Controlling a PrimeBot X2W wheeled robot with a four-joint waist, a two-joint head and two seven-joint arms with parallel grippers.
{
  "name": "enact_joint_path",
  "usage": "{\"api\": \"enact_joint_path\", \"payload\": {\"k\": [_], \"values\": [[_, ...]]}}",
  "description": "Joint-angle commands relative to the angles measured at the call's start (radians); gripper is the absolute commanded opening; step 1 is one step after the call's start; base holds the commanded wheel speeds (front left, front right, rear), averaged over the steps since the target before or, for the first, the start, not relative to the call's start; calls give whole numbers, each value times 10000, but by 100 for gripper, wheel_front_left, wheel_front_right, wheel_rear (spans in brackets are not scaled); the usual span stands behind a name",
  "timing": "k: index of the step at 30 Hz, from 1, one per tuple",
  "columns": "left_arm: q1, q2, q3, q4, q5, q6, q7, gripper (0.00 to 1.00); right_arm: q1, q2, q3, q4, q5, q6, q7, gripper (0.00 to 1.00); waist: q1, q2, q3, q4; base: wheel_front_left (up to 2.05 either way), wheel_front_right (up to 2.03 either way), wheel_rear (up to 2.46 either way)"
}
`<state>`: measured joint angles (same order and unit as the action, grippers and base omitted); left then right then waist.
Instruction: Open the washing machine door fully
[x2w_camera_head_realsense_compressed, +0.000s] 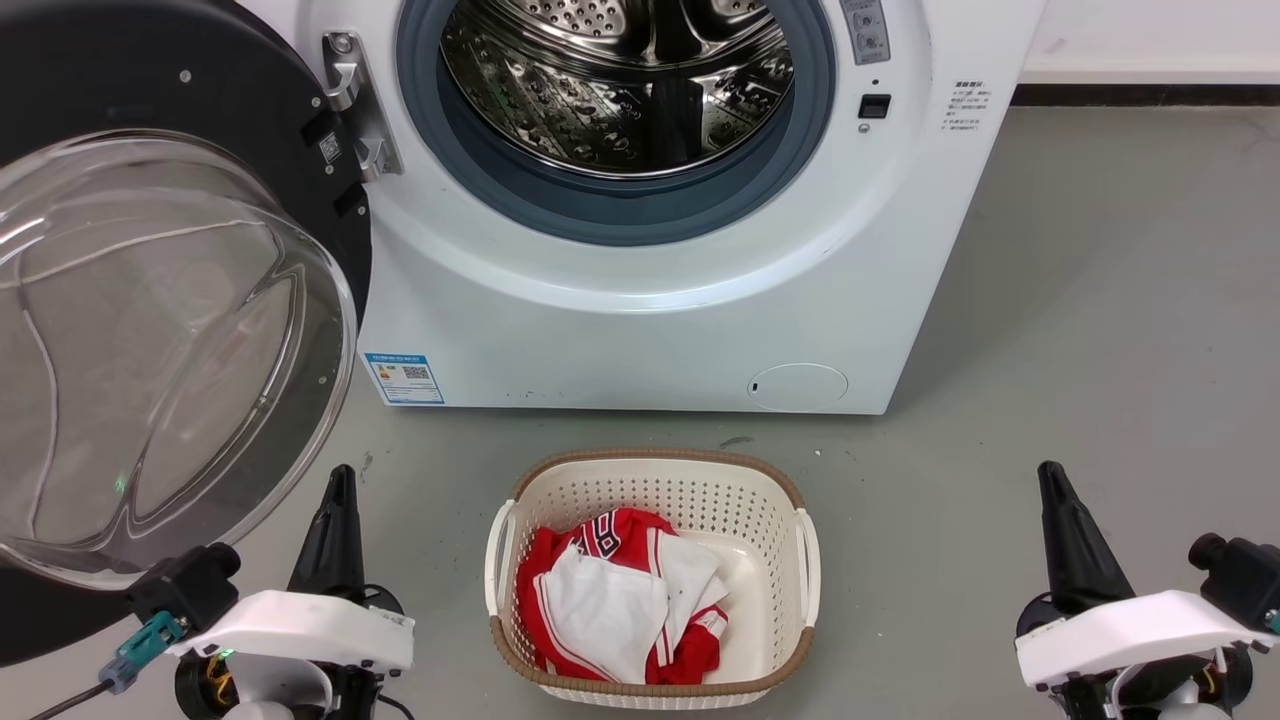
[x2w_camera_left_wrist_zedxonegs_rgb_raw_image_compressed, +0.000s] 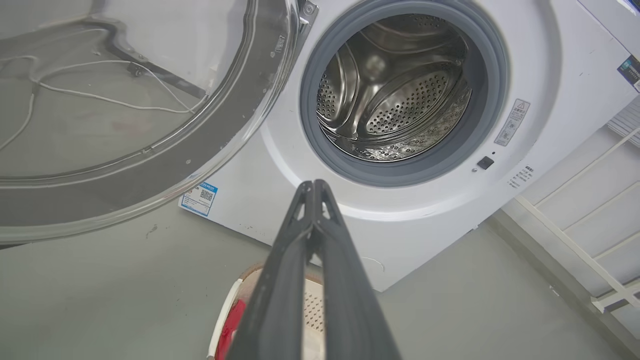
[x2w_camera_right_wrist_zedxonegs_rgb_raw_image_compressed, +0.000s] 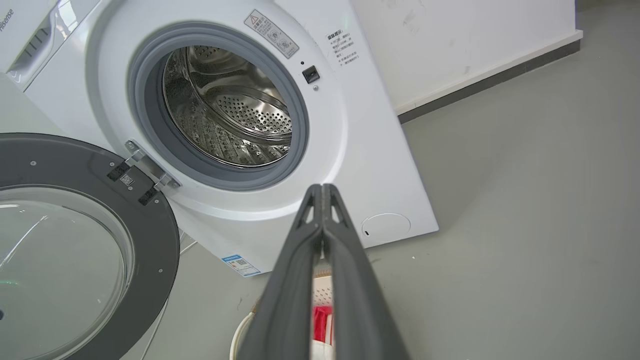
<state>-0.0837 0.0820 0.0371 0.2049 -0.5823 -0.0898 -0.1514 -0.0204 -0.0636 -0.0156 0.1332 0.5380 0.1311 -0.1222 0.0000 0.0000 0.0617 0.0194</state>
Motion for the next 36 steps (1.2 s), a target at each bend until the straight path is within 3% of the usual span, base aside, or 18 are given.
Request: {"api": "enact_joint_path", "payload": {"k": [1, 36], "values": [[-206, -4, 64, -98, -478, -74, 120, 0, -285, -96, -12, -72, 542, -1, 79, 0, 0, 0, -11, -4, 0, 0, 0], [-270, -139, 389, 117, -4868, -235, 1262, 0, -570, -183, -208, 434, 5312, -2, 906, 0, 0, 0, -206, -68, 0, 0, 0]]}}
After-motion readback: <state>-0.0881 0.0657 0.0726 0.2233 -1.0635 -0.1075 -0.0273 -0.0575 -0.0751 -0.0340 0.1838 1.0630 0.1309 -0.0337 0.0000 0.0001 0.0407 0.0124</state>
